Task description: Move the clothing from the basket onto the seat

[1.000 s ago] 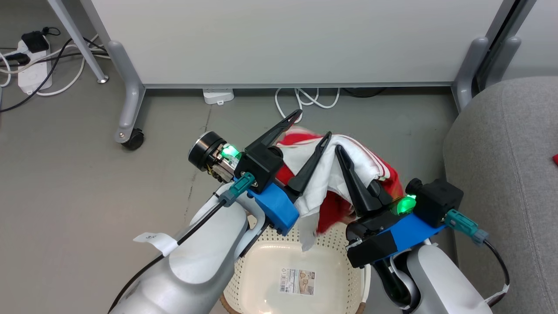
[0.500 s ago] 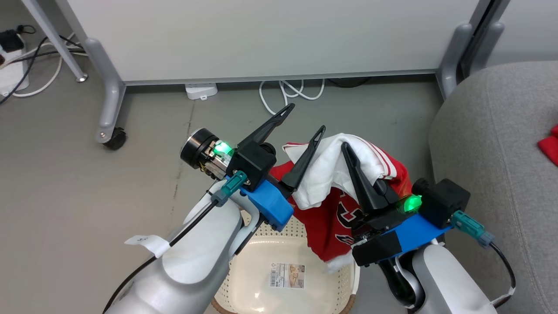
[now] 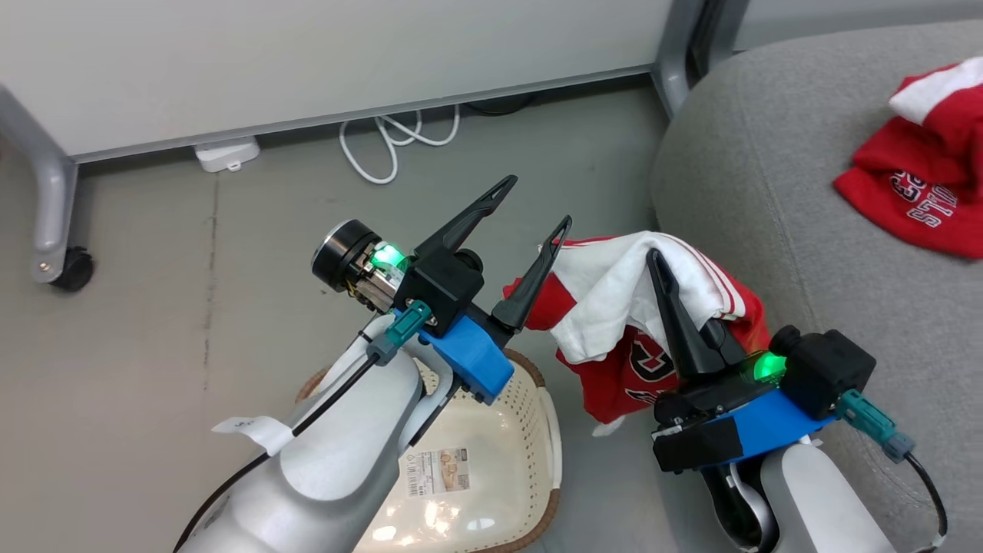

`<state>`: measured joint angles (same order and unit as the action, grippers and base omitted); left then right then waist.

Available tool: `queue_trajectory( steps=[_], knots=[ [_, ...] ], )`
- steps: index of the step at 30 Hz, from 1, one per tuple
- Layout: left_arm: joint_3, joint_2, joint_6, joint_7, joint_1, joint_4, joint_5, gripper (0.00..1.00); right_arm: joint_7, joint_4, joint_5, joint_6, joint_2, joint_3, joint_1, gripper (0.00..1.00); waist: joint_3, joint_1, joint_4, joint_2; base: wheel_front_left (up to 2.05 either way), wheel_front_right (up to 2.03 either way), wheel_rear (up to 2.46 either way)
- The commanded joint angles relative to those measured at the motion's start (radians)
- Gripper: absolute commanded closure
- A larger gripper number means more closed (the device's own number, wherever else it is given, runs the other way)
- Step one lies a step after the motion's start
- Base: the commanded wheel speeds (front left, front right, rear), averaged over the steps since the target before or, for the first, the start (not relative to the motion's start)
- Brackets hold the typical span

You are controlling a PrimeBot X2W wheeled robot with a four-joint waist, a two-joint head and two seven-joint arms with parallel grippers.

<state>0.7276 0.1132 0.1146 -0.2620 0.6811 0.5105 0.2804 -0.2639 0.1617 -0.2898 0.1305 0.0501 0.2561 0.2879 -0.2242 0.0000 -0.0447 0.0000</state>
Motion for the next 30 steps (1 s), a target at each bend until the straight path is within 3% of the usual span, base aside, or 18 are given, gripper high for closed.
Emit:
queue_trajectory(
  steps=[1, 18, 30],
  knots=[
    [0.002, 0.003, 0.005, -0.004, 0.008, -0.003, -0.005, 0.0, -0.001, -0.012, 0.01, 0.001, 0.0, -0.006, -0.008, 1.0, -0.018, 0.0, -0.045, 0.0, 0.0, 0.0, 0.0],
    [0.057, 0.007, 0.016, -0.004, 0.025, 0.008, 0.001, 0.0, -0.001, -0.08, 0.027, 0.001, 0.0, -0.066, -0.08, 1.0, -0.06, 0.0, -0.238, 0.0, 0.0, 0.0, 0.0],
    [0.053, 0.008, 0.017, -0.004, 0.035, -0.002, 0.006, 0.0, -0.001, -0.097, 0.037, 0.001, 0.0, -0.074, -0.069, 1.0, -0.063, 0.0, -0.241, 0.0, 0.0, 0.0, 0.0]
  ],
)
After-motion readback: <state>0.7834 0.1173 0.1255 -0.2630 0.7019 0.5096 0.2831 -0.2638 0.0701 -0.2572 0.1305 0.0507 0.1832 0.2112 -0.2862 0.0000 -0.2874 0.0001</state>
